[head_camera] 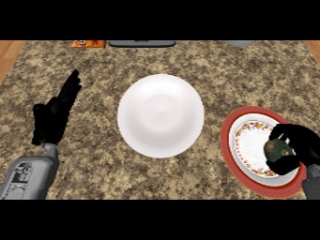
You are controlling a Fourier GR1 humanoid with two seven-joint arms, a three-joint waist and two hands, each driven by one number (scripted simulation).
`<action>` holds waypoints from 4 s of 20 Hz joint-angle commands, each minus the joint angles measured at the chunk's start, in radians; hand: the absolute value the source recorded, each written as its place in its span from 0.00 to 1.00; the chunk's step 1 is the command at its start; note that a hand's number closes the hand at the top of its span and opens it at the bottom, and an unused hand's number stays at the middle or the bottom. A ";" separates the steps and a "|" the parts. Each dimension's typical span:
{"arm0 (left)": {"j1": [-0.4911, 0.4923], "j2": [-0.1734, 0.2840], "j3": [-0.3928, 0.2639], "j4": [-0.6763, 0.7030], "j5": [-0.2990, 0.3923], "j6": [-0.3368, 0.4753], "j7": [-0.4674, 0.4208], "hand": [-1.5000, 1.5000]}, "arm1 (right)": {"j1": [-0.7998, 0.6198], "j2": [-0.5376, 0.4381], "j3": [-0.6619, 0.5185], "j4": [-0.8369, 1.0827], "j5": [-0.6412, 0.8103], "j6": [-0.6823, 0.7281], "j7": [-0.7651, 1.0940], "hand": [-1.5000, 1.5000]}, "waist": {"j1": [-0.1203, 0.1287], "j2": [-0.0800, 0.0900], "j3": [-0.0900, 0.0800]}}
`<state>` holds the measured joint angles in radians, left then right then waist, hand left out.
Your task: Pick the squash from the plate and place it in the plate
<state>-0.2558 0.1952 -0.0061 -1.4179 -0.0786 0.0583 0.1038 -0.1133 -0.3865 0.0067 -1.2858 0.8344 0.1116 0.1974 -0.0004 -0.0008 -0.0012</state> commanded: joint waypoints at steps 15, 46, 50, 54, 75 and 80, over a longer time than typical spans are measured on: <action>0.008 0.000 0.040 -0.011 -0.003 -0.038 -0.001 0.50 | 0.112 0.067 -0.002 -0.466 0.070 -0.235 -0.071 1.00 | -0.008 -0.003 0.001; 0.001 -0.062 0.001 0.012 -0.073 -0.020 -0.043 0.50 | -0.596 0.386 0.440 0.318 0.090 -0.327 0.248 1.00 | 0.032 0.009 0.001; -0.048 -0.023 0.038 0.022 -0.030 -0.072 -0.013 0.50 | -0.644 0.386 0.500 0.467 -0.148 -0.456 0.278 0.00 | 0.053 0.013 0.002; -0.060 -0.057 0.008 0.010 -0.032 -0.072 0.022 0.50 | -0.634 0.386 0.570 0.547 -0.309 -0.613 0.210 0.00 | 0.082 0.019 0.003; 0.031 -0.038 0.059 -0.011 -0.040 -0.044 -0.026 0.50 | -0.358 0.220 0.248 0.174 -0.771 -0.688 -0.222 0.00 | -0.012 -0.002 0.001; -0.036 -0.032 0.074 -0.006 -0.036 -0.042 0.032 0.50 | -0.216 0.075 0.164 0.072 -0.859 -0.516 -0.283 0.00 | -0.015 -0.001 0.001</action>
<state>-0.2468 0.1630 0.0554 -1.4401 -0.1127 0.0051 0.1148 -0.4415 -0.2138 0.2200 -1.1208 0.0355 -0.5130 -0.0386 -0.0076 -0.0020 0.0003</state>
